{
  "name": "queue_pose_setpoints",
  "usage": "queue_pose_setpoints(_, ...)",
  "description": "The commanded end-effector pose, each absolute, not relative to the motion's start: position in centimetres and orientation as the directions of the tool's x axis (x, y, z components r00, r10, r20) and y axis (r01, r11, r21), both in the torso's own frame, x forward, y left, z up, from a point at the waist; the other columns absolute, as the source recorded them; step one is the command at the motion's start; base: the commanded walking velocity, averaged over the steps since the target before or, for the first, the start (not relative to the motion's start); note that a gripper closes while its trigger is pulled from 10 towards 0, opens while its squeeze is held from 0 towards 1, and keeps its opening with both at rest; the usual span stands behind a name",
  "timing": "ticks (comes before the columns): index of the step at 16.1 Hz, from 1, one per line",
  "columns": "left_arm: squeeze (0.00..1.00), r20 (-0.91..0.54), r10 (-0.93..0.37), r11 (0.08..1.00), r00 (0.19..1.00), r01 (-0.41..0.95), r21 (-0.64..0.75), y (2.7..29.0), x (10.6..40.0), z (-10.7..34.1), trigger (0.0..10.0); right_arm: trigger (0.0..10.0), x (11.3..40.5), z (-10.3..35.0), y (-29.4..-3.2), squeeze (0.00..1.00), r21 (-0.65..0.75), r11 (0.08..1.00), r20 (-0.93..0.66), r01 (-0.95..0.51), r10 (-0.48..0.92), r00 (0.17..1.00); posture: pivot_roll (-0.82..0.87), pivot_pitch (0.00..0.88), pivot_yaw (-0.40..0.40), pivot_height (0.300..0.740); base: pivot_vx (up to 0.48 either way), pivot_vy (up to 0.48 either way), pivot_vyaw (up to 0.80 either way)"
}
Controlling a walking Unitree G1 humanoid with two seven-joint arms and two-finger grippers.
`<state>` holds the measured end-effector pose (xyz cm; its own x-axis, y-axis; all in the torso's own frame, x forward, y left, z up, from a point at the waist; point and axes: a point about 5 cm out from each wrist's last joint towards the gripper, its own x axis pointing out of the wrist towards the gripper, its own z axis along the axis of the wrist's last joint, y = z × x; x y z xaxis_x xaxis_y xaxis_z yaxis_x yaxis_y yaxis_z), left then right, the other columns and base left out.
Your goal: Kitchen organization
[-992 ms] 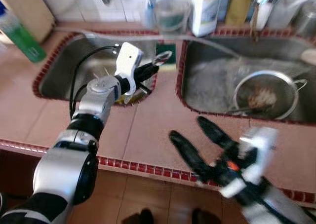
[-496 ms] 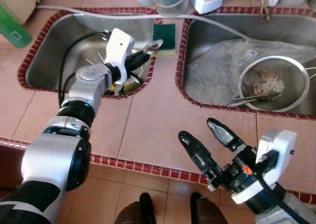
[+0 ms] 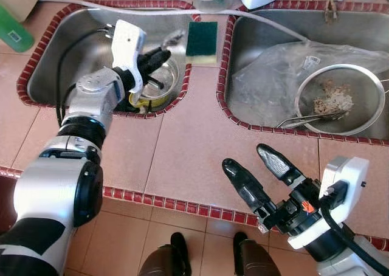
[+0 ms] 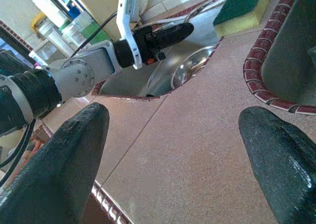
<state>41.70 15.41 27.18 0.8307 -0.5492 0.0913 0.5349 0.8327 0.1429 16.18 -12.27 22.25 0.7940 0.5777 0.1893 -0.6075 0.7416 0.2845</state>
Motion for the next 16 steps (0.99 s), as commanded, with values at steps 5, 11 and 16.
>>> queue_pose_setpoints(5, 0.0, 0.091, -0.434, 0.898, 0.896, 0.424, 0.114, 17.5, 41.8, 26.7, 10.0, 10.0, 15.5, 22.7, -12.0, 0.0, 0.296, 0.727, 0.193, -0.619, 0.59, 0.784, -0.32, 0.381, 0.151, 0.74, 0.0, 0.0, 0.0)
queue_pose_setpoints(11, 1.0, 0.06, -0.395, 0.918, 0.917, 0.39, 0.078, 18.2, 41.8, 25.8, 10.0, 10.0, 15.5, 22.8, -12.2, 0.0, 0.299, 0.729, 0.189, -0.615, 0.587, 0.787, -0.32, 0.381, 0.15, 0.74, 0.0, 0.0, 0.0)
queue_pose_setpoints(16, 1.0, 0.049, -0.413, 0.909, 0.909, 0.409, 0.078, 17.9, 41.8, 25.5, 10.0, 10.0, 15.7, 22.9, -12.3, 0.0, 0.299, 0.726, 0.189, -0.62, 0.591, 0.784, -0.31, 0.383, 0.146, 0.74, 0.0, 0.0, 0.0)
